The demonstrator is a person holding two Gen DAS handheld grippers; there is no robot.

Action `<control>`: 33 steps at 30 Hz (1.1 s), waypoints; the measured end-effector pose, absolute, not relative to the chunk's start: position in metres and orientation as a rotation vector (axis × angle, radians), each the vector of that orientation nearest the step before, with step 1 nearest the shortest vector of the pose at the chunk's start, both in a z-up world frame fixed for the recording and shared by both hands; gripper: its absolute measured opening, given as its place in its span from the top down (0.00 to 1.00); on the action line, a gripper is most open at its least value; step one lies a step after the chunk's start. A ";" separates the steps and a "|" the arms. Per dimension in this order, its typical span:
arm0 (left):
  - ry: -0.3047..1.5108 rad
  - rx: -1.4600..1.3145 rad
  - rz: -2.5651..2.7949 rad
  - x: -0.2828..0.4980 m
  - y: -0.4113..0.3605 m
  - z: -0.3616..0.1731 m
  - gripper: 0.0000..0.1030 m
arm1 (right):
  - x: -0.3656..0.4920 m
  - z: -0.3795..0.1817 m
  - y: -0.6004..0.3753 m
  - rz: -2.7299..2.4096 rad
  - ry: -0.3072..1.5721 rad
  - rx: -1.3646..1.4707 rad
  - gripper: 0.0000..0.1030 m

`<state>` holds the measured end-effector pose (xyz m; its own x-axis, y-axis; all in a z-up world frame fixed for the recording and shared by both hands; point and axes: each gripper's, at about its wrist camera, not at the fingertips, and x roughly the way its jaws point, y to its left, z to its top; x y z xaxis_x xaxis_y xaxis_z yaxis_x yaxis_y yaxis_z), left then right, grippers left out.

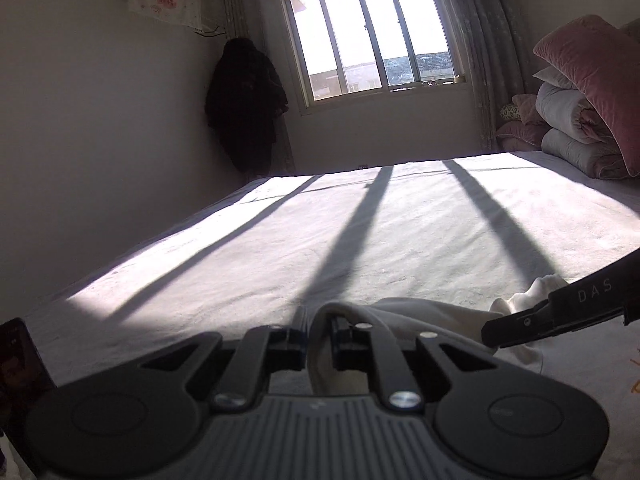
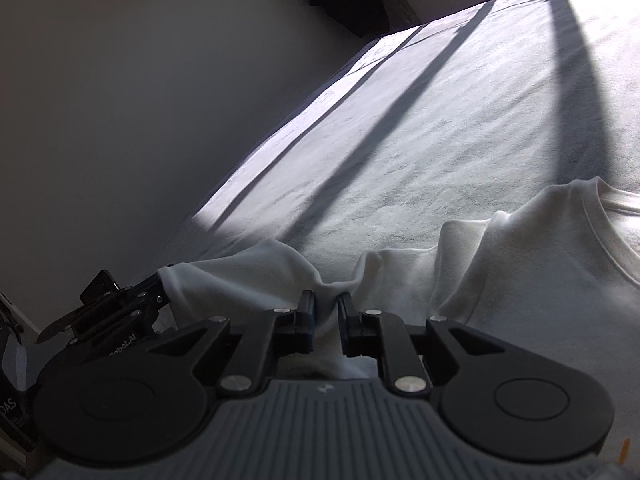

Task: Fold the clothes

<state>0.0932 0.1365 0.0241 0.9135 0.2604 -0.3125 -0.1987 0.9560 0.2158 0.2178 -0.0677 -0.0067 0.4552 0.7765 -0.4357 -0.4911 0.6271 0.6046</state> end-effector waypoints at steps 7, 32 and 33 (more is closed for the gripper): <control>0.346 0.076 0.001 0.093 0.122 0.021 0.89 | 0.221 -0.004 -0.080 0.778 0.748 0.456 0.81; 0.706 -0.662 -0.172 0.086 0.201 -0.019 0.30 | 0.227 -0.024 -0.077 0.704 0.801 0.329 0.88; 0.708 -0.740 -0.153 0.086 0.212 -0.023 0.30 | 0.228 -0.024 -0.078 0.702 0.801 0.326 0.88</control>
